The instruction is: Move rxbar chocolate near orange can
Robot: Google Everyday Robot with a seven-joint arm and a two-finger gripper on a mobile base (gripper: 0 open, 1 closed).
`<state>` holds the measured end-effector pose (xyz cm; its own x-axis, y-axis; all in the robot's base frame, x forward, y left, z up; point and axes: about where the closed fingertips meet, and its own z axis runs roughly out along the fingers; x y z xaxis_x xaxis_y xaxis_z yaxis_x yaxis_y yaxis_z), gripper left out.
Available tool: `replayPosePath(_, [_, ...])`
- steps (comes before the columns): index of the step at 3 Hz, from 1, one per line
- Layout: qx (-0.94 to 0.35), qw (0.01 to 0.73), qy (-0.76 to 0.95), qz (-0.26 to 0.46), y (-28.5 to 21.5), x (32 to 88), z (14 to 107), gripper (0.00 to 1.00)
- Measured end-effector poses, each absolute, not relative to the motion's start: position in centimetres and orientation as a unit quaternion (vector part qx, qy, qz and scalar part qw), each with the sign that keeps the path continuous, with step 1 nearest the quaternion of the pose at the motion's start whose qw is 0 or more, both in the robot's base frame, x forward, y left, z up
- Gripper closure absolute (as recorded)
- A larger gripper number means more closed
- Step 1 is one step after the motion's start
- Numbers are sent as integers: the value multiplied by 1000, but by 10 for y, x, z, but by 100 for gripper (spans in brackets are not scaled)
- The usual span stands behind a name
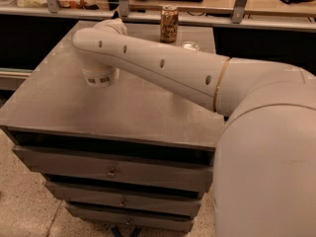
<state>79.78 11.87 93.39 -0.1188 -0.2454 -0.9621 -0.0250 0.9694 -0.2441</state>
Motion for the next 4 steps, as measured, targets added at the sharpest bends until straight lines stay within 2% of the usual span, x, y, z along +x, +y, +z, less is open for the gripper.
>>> replayPosePath(2, [-67, 660, 737, -130, 90, 831, 940, 100])
replayPosePath(3, [-58, 660, 739, -121, 88, 840, 943, 81])
replayPosePath(4, [-61, 658, 747, -77, 105, 822, 945, 59])
